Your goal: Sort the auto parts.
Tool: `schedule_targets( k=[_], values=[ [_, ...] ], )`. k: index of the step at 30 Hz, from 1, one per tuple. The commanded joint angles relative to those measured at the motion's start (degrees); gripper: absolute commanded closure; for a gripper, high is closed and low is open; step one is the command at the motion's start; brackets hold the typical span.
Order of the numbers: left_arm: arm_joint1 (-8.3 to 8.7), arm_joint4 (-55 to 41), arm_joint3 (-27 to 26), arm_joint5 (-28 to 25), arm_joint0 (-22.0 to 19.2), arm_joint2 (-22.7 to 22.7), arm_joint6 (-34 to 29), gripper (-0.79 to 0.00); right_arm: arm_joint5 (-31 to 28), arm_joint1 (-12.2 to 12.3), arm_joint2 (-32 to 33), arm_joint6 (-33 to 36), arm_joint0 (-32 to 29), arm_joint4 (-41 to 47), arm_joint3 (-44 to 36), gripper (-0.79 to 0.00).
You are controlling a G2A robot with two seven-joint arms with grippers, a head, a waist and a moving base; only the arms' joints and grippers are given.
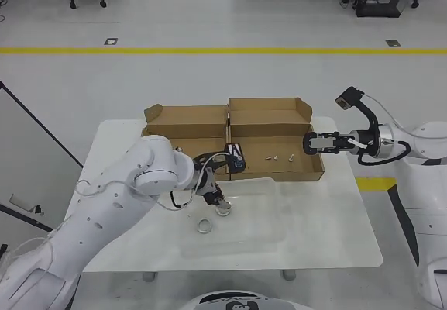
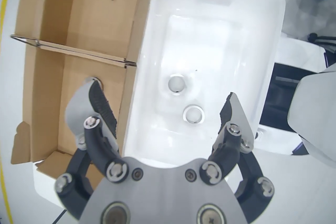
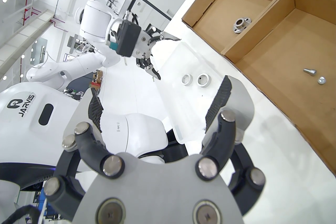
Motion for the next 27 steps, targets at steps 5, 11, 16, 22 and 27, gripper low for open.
schedule_targets(
  k=[5,11,16,22,27],
  values=[
    [-0.37,-6.49,2.45,4.19,-8.62,9.93,-4.15,-0.785,0.0,0.0,0.0,0.0,0.0,0.0,0.0,-0.785],
    [-0.39,-6.32,2.33,4.0,-8.5,10.07,-3.94,-0.785,0.0,0.0,0.0,0.0,0.0,0.0,0.0,-0.785],
    [-0.84,-3.98,2.93,2.95,-8.36,13.39,-2.89,-0.785,0.0,0.0,0.0,0.0,0.0,0.0,0.0,-0.785],
    [-2.0,-2.75,5.04,2.81,-9.46,16.45,-2.75,-0.785,0.0,0.0,0.0,0.0,0.0,0.0,0.0,-0.785],
    [-3.26,-2.7,7.54,2.22,-10.45,19.15,-2.12,-0.785,0.0,0.0,0.0,0.0,0.0,0.0,0.0,-0.785]
  ],
)
